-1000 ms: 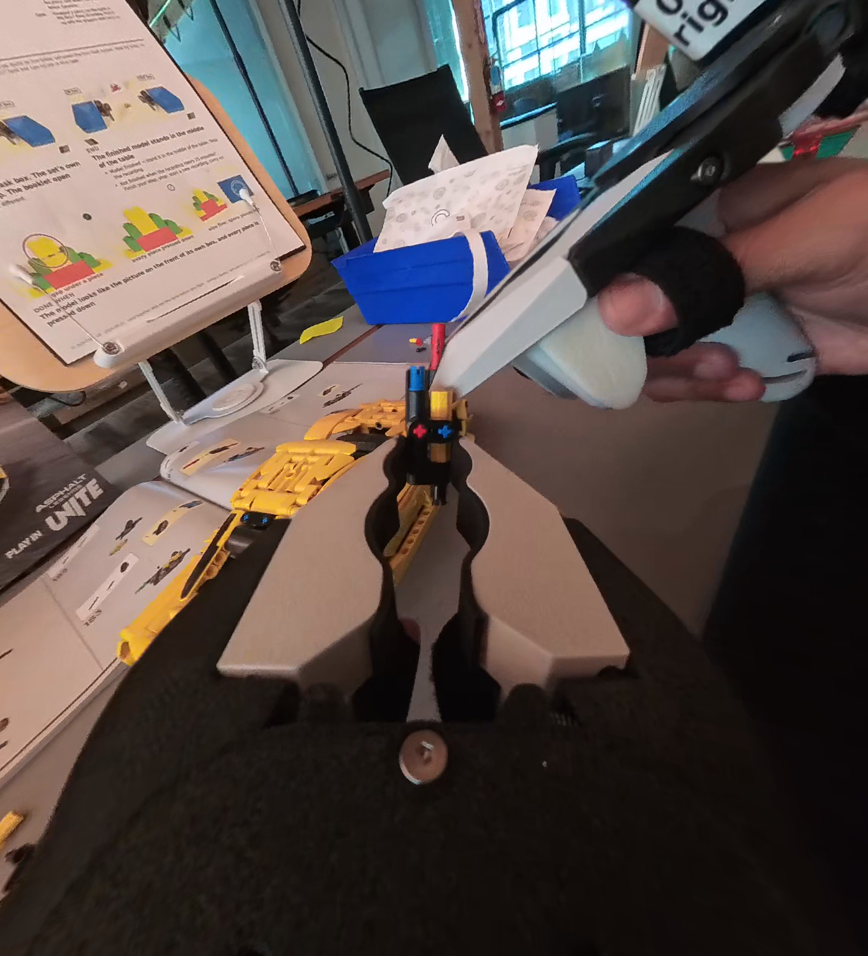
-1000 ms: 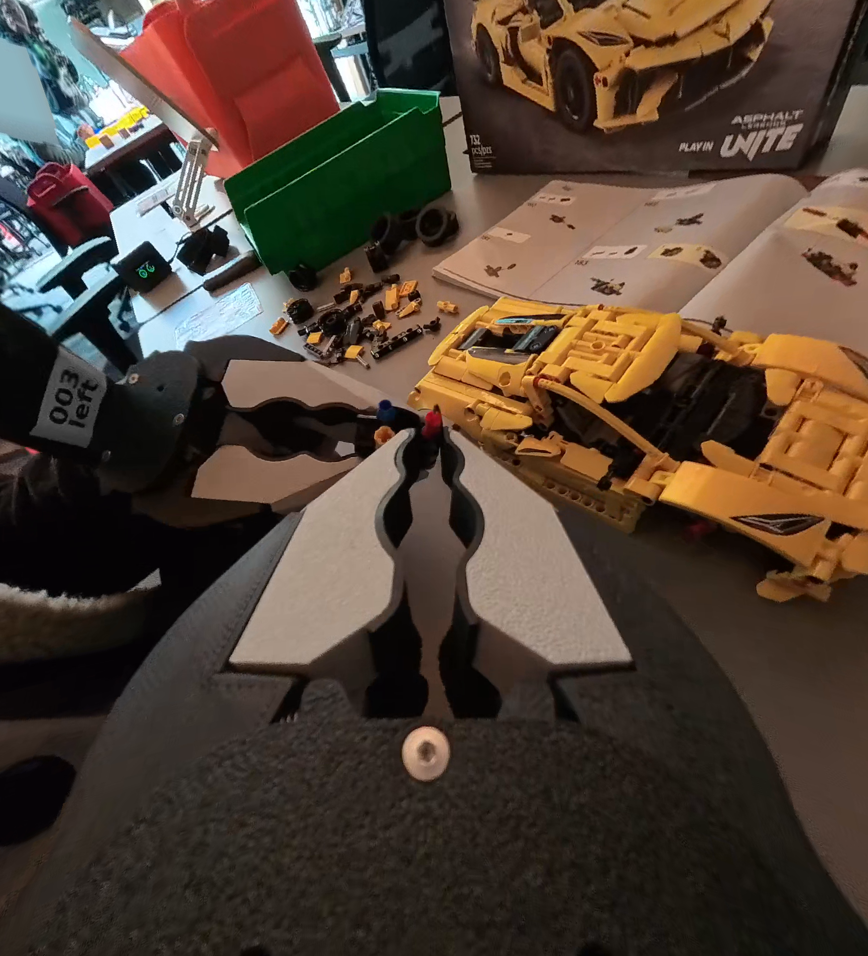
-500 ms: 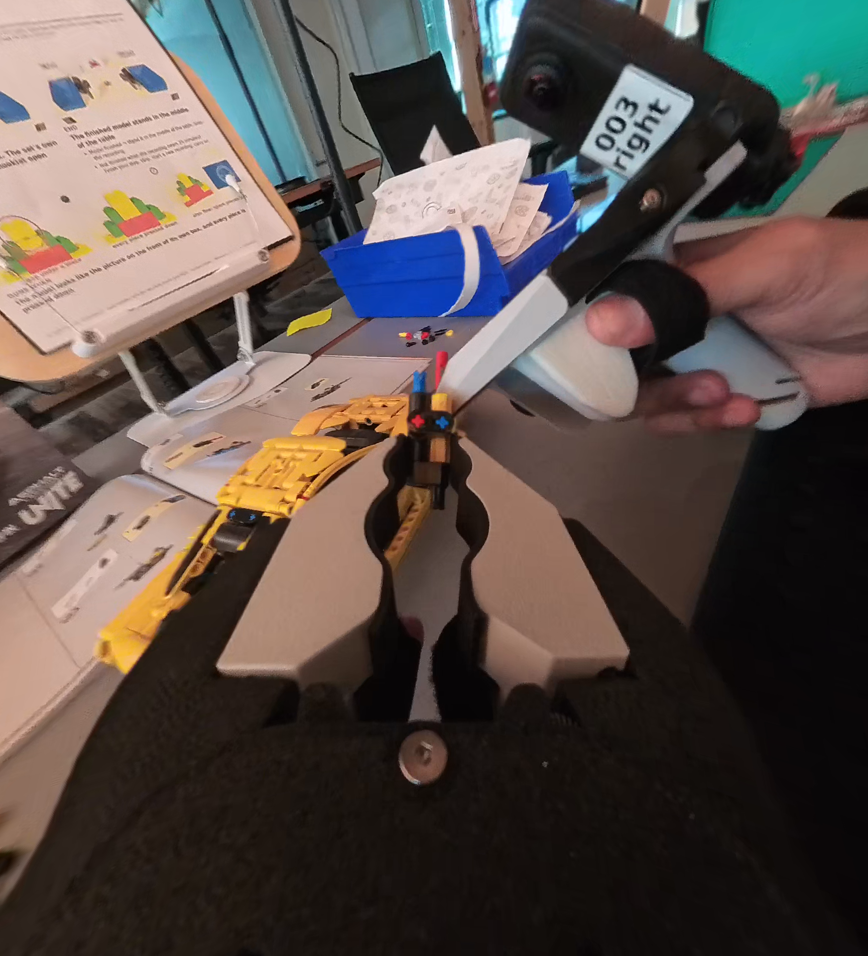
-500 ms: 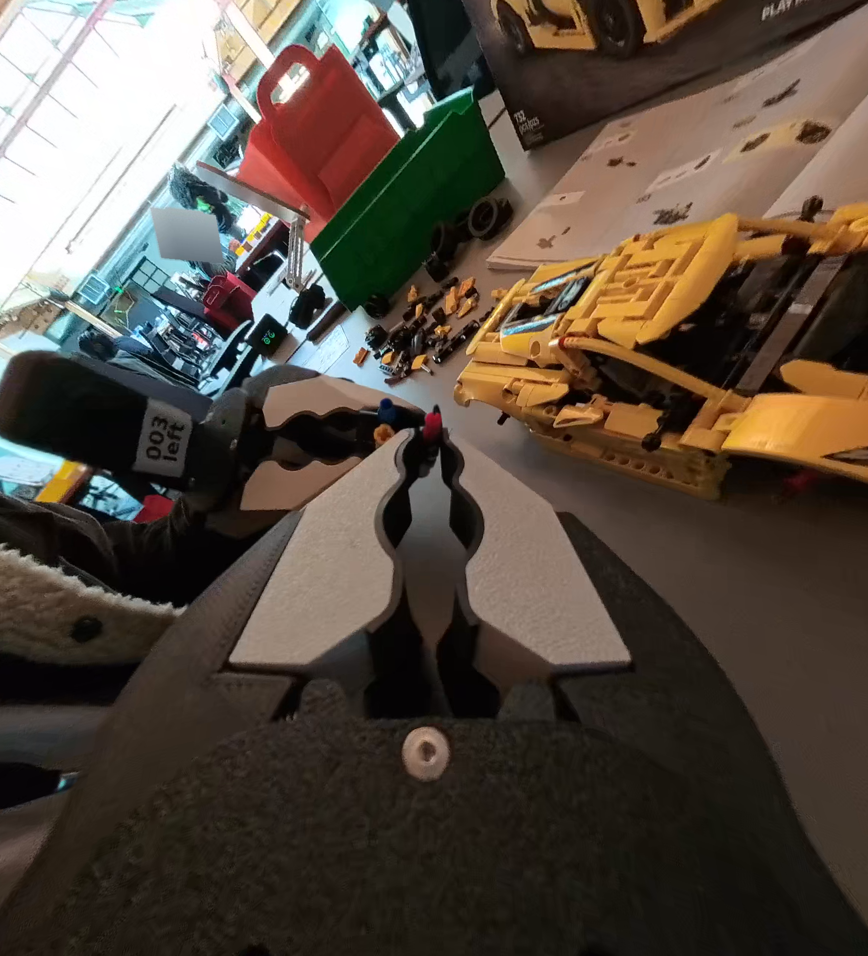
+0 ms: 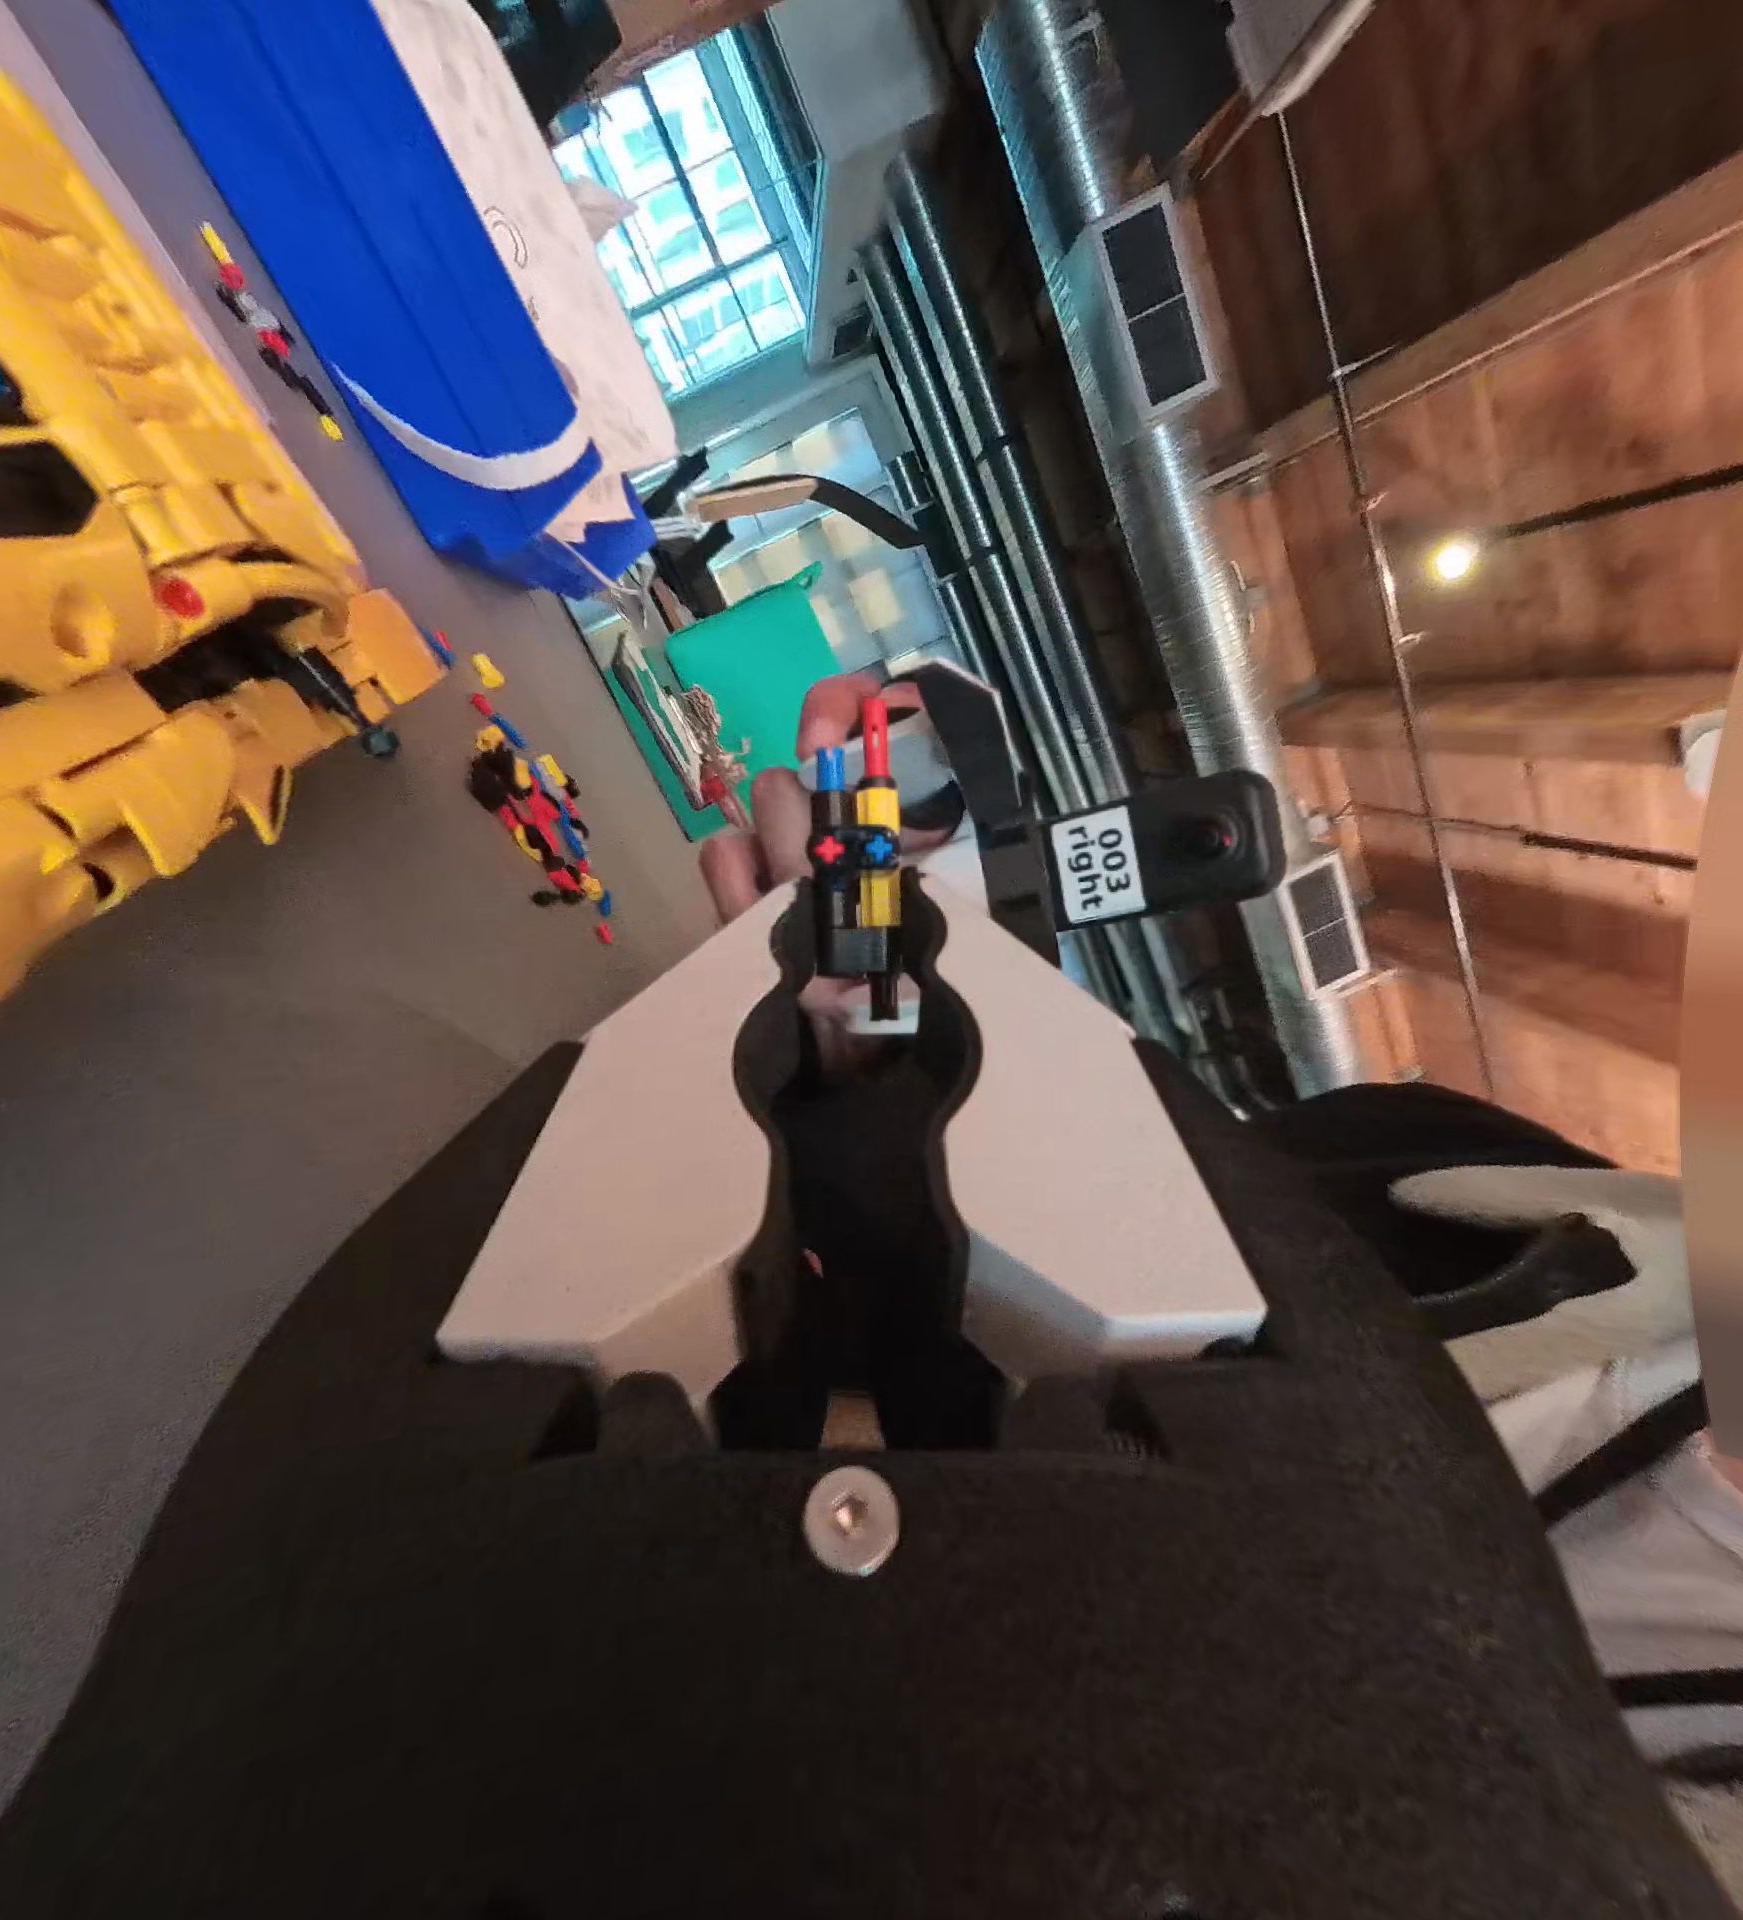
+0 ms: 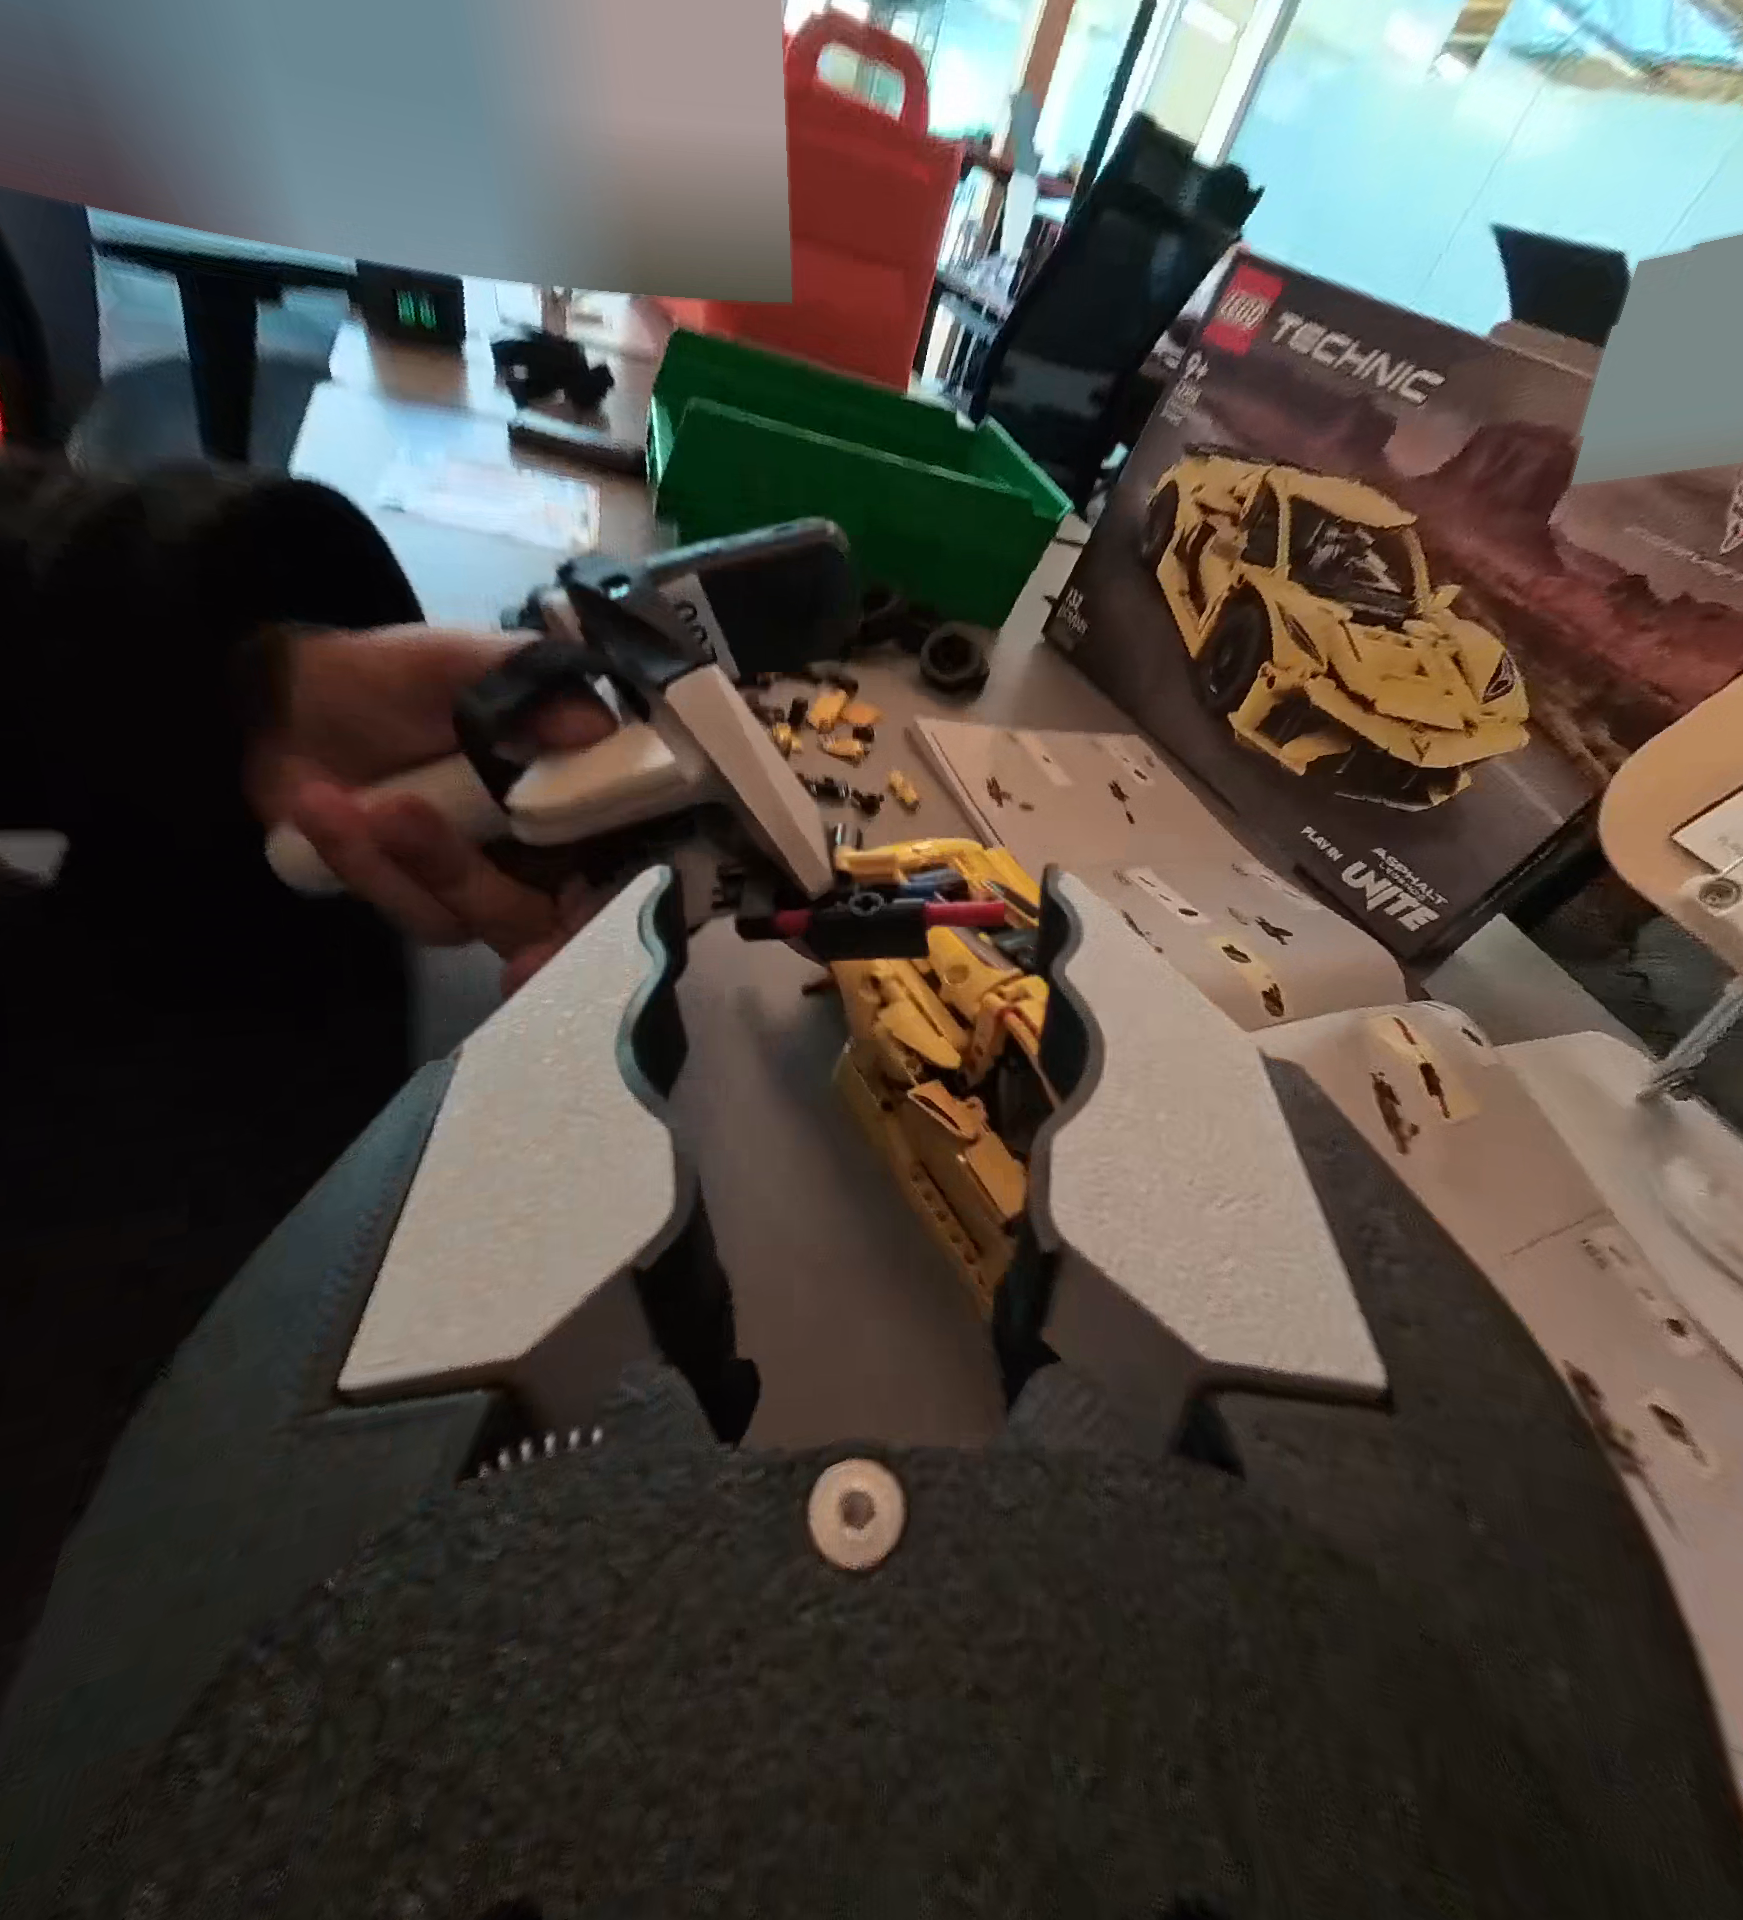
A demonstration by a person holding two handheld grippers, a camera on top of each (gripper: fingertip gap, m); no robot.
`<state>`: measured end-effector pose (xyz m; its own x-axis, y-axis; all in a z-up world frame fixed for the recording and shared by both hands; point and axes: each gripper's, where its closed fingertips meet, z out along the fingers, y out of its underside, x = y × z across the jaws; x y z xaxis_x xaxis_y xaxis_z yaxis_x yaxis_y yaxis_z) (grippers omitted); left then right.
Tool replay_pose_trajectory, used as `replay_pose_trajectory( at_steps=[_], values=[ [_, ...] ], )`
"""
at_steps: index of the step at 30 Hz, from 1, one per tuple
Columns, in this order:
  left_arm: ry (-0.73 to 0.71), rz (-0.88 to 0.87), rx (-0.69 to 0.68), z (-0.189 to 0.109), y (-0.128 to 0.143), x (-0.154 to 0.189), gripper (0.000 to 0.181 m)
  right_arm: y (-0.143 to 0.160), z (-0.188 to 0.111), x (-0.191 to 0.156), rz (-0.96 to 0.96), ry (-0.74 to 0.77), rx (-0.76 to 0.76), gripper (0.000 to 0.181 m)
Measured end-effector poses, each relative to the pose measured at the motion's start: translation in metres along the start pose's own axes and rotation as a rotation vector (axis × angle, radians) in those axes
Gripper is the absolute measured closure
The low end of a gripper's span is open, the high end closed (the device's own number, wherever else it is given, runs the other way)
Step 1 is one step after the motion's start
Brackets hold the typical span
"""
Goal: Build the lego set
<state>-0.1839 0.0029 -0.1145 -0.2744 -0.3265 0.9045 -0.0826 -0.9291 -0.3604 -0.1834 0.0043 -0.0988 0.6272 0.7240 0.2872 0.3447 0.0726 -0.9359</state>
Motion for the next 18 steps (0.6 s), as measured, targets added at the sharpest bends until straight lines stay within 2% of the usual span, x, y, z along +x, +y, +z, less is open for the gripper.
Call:
replay_pose_trajectory(
  at_steps=[3,11,18],
  values=[
    [0.055,-0.056,-0.017,-0.001,0.002,0.005,0.166,0.011,0.006,0.002,-0.043,-0.029,-0.064,0.120],
    [0.061,-0.068,-0.025,-0.001,0.003,0.004,0.166,0.012,0.008,-0.001,-0.037,-0.077,-0.049,0.131],
    [0.054,-0.076,-0.034,-0.001,0.004,0.002,0.166,0.015,0.008,-0.003,-0.042,-0.084,-0.065,0.127]
  ],
)
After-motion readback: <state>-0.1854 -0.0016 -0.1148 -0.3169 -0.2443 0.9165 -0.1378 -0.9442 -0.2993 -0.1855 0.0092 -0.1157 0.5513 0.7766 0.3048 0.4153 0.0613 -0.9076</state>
